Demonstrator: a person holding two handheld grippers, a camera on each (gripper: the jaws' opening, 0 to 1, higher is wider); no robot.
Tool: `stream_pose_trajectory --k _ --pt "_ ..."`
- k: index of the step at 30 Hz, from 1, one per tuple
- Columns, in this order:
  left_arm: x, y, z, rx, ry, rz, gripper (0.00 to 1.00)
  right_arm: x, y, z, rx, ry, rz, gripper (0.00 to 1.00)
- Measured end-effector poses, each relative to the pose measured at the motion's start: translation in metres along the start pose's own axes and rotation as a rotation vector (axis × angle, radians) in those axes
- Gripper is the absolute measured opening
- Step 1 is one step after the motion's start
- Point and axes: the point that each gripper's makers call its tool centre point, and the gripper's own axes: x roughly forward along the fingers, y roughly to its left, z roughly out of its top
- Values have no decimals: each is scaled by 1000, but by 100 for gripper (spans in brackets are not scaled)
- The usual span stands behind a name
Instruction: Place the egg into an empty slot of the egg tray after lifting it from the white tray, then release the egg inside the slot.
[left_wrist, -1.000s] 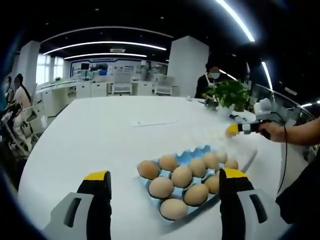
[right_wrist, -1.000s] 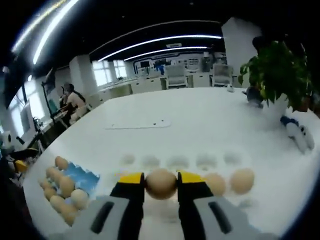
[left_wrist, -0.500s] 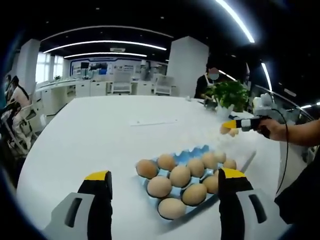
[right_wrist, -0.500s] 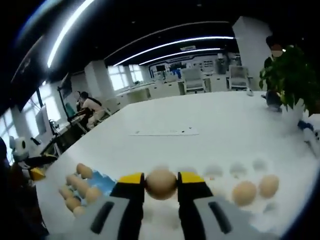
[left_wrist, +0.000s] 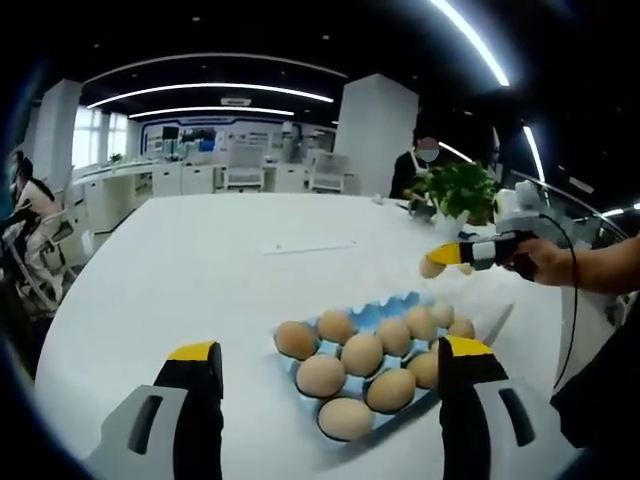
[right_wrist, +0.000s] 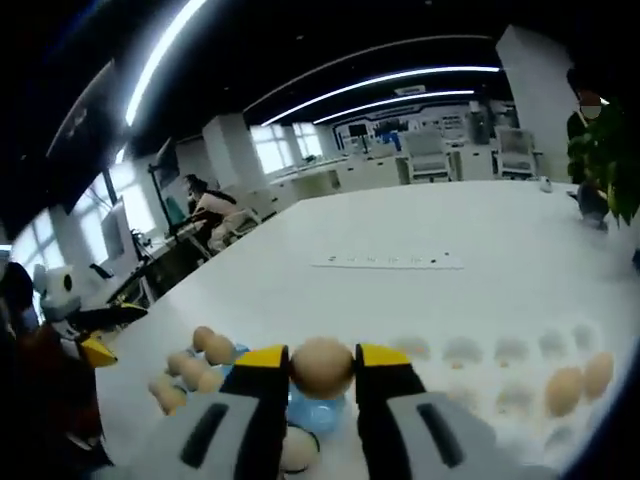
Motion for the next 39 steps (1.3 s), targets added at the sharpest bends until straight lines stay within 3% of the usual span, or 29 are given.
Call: stream_pose_trajectory --k 14,39 --pt "-2 1 -1 -15 -4 -1 87 35 49 -7 -48 44 105 25" --pt "-4 10 -2 -22 -12 26 90 68 81 -34 -73 125 178 25"
